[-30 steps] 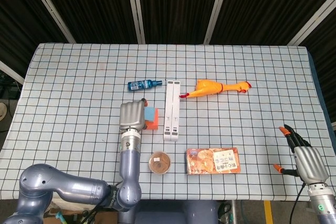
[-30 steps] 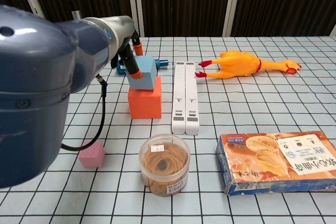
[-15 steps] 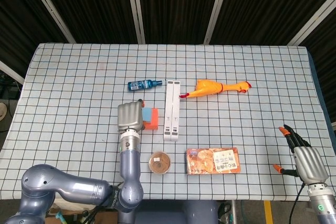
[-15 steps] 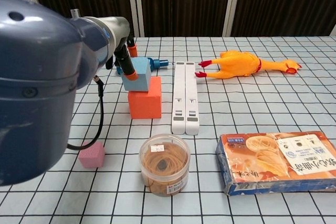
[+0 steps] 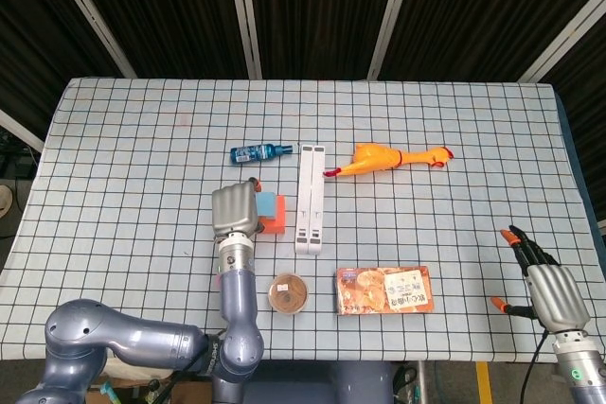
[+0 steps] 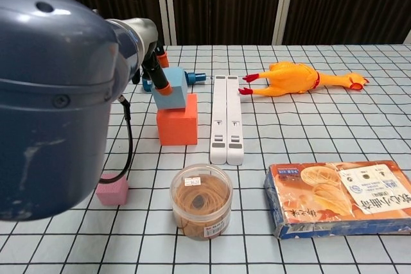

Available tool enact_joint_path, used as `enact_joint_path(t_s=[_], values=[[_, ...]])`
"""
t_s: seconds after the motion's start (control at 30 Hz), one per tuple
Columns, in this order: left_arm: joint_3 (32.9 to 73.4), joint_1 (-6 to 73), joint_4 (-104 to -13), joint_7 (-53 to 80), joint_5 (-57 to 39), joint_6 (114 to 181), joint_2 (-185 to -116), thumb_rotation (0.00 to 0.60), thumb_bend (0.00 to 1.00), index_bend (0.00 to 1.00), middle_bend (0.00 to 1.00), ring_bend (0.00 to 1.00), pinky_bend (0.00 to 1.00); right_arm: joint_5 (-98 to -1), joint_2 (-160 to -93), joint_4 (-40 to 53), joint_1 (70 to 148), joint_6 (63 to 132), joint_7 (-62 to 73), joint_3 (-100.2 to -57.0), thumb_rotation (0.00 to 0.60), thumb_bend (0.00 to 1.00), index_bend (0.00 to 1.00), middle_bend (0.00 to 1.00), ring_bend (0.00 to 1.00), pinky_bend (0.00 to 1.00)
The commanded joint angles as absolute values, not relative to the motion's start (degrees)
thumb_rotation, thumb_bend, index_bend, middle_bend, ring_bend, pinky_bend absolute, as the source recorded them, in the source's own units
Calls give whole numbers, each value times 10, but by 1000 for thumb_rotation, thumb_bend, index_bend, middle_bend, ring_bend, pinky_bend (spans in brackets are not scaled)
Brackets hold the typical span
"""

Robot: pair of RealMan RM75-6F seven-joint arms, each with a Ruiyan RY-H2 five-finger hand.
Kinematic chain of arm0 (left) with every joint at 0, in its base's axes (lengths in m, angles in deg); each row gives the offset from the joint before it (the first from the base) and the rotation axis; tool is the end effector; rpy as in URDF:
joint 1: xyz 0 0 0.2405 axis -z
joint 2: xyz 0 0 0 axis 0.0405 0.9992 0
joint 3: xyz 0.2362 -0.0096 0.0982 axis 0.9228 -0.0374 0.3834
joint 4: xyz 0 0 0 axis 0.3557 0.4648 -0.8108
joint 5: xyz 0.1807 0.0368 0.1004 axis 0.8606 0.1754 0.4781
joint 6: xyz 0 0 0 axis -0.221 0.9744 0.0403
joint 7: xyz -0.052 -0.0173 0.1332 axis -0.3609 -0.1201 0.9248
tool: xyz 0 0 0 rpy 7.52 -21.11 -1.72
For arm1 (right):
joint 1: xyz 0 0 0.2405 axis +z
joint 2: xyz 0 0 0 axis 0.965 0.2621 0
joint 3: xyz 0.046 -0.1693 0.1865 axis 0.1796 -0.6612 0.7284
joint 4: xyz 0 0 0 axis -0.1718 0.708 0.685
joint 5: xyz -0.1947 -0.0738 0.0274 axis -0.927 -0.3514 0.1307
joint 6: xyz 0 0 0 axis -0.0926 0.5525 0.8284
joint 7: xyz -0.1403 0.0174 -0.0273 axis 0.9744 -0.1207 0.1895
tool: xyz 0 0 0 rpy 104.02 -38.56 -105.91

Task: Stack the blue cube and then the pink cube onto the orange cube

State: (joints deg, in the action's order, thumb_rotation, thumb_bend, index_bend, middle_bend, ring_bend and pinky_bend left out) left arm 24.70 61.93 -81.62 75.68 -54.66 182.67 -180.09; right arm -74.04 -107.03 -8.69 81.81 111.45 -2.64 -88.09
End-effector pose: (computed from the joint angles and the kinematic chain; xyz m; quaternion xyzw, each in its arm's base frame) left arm 0.0074 0.3287 -0.0307 -0.5694 -0.5145 -0.2846 0.5745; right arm -0.3232 -0.1848 0.1449 0.6082 -0.4517 0.3831 0.5286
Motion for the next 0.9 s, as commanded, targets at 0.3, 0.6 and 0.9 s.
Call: enact_joint_path(t_s=[0.3,0.6,0.9], values=[[228,619,-823,763,-563,1838,-1807,600,356,409,853,728,786,-741,-1070,-88,818,1114,-27,-881,600,56,88,58,163,289],[224,623,-816,771,-573,1827,-1809,600,356,409,853,727,786,-740,-1069,-87,818,1114,-30,-881,600,56,88,58,163,289],[221,626,-812,782,-578,1832,-1808,600,356,412,853,728,786,-740,-1070,-86,819,1112,-29,-882,600,56,88,58,163,289]])
